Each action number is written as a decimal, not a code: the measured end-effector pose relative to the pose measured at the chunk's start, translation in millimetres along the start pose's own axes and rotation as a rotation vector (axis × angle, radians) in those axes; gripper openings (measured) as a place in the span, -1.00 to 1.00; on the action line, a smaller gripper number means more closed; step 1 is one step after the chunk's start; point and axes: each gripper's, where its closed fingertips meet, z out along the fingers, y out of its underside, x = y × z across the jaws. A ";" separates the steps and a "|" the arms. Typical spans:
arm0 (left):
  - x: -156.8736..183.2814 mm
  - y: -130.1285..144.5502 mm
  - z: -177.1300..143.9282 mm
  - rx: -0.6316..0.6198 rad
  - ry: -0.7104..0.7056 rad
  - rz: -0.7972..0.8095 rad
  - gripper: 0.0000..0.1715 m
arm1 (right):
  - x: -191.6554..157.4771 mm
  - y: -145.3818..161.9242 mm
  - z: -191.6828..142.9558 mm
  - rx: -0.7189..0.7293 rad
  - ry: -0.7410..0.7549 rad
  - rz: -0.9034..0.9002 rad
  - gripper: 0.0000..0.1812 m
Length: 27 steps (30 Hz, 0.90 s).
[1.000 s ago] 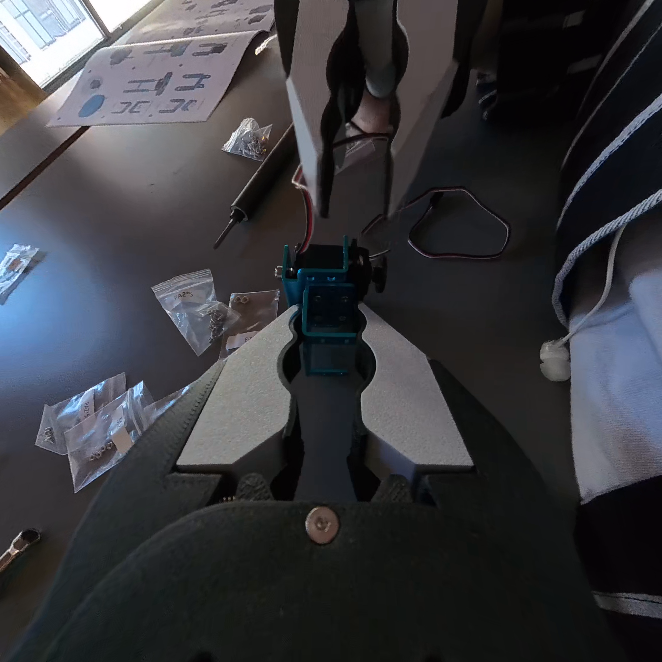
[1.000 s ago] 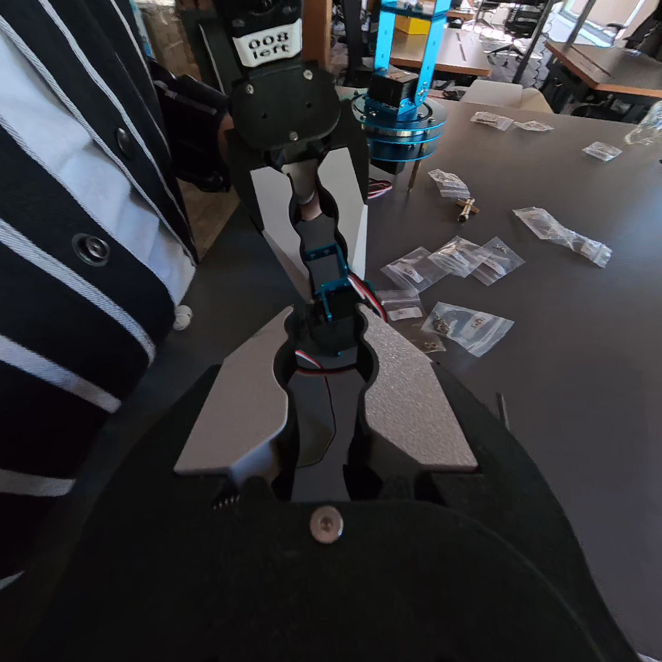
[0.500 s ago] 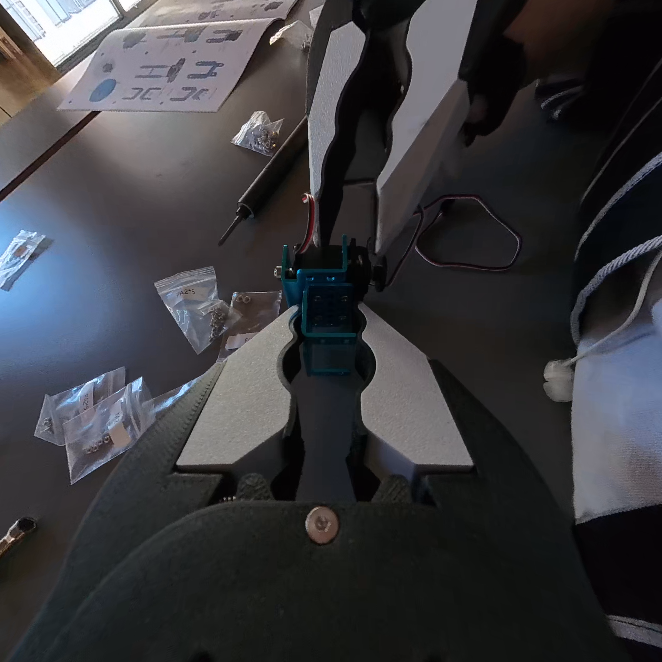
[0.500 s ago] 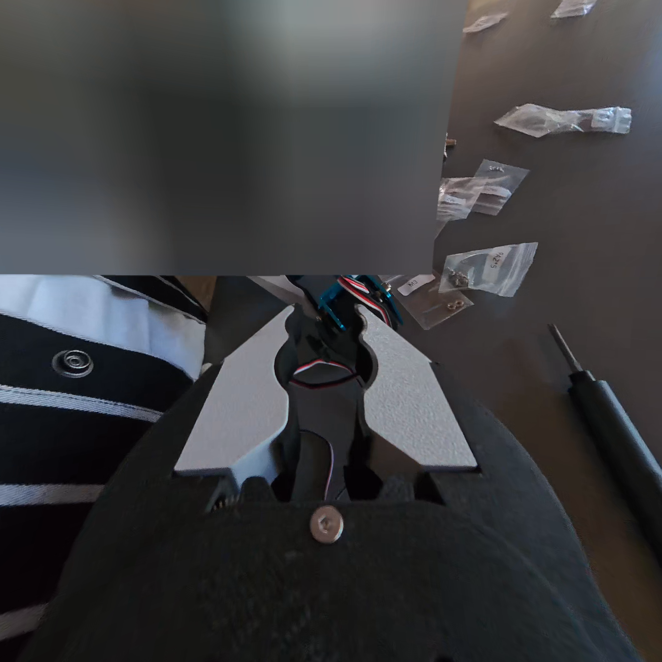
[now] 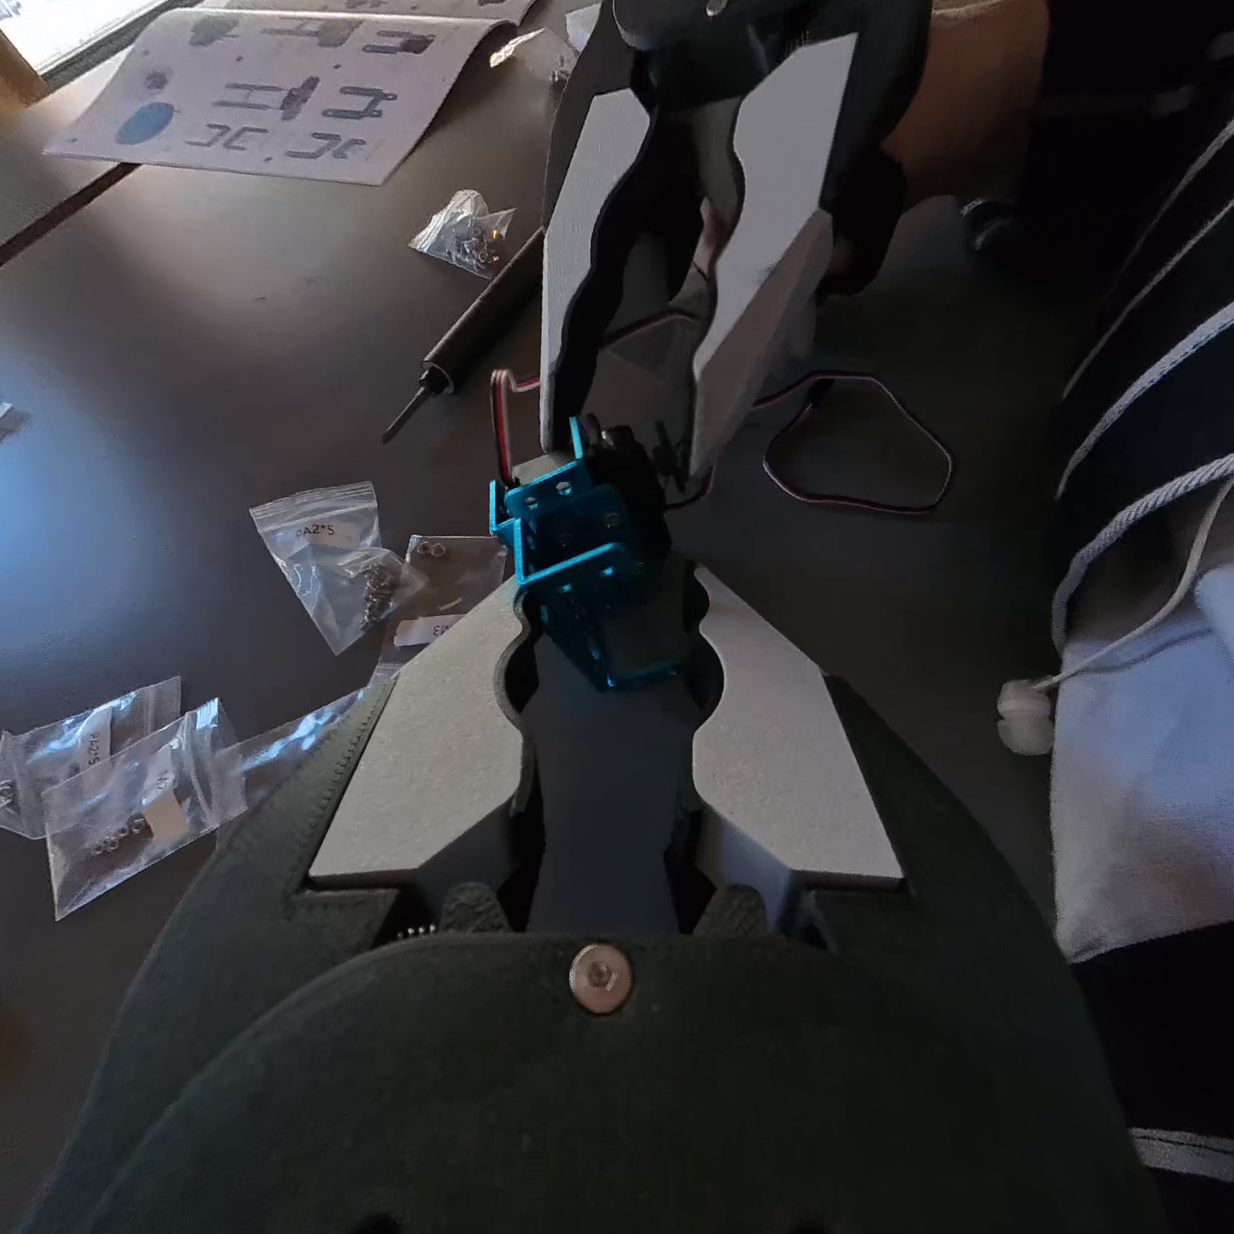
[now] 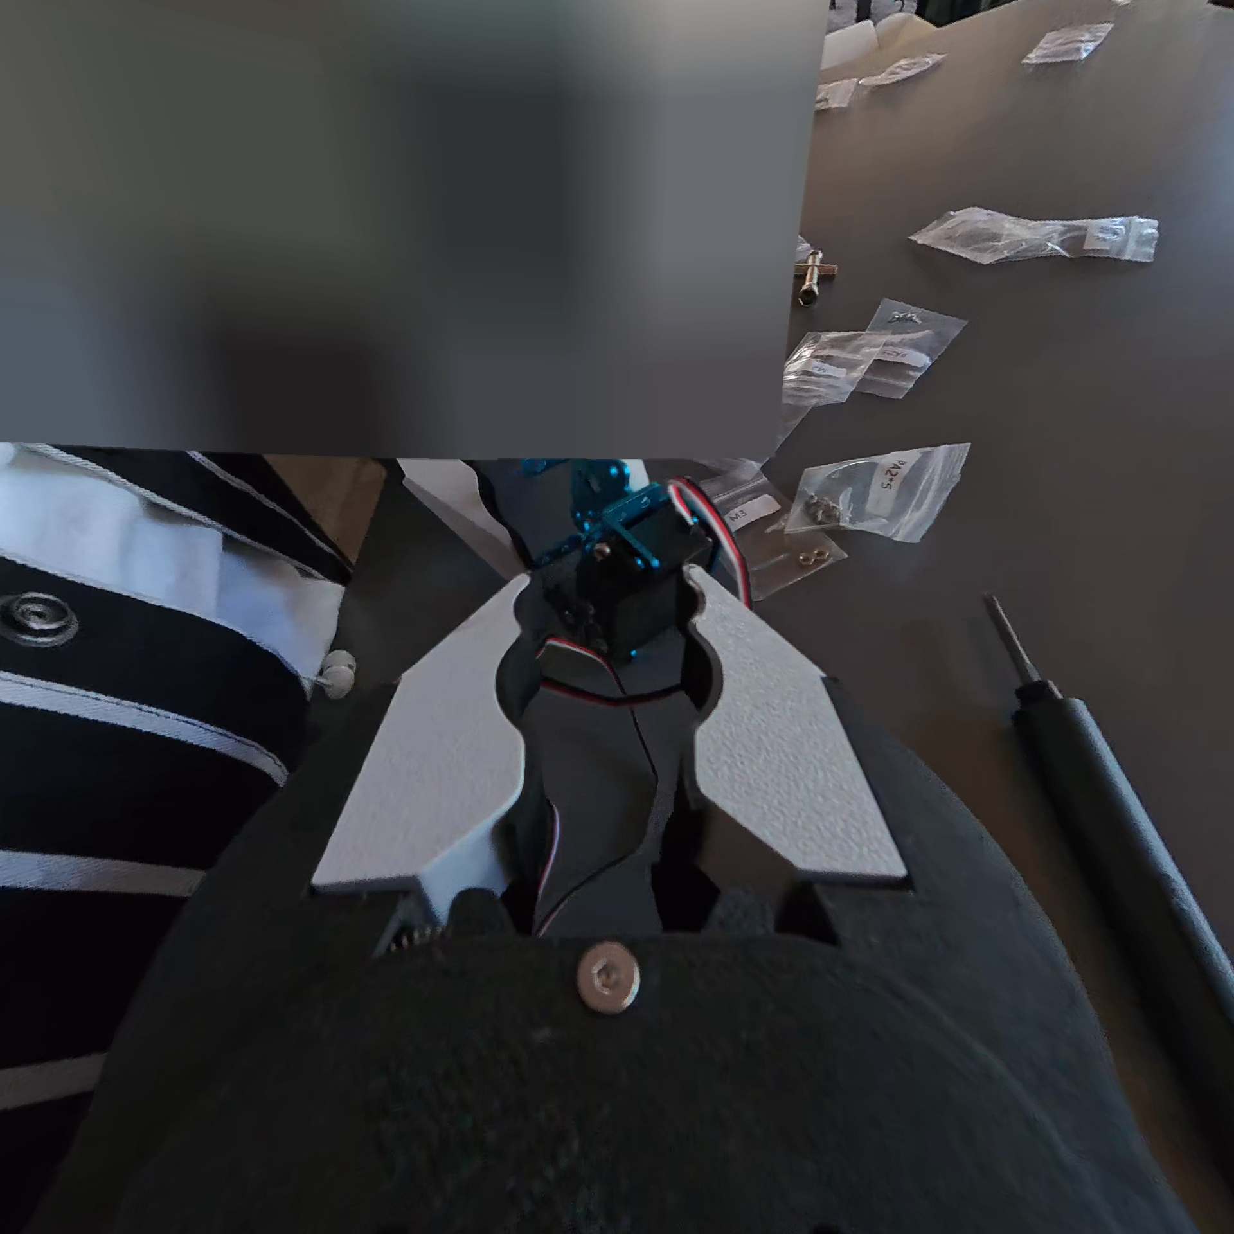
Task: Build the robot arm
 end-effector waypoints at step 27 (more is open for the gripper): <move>5.3 -0.9 -0.2 0.017 -0.077 0.177 -0.95 | -9.6 -2.5 -5.7 0.006 -0.178 0.019 -0.66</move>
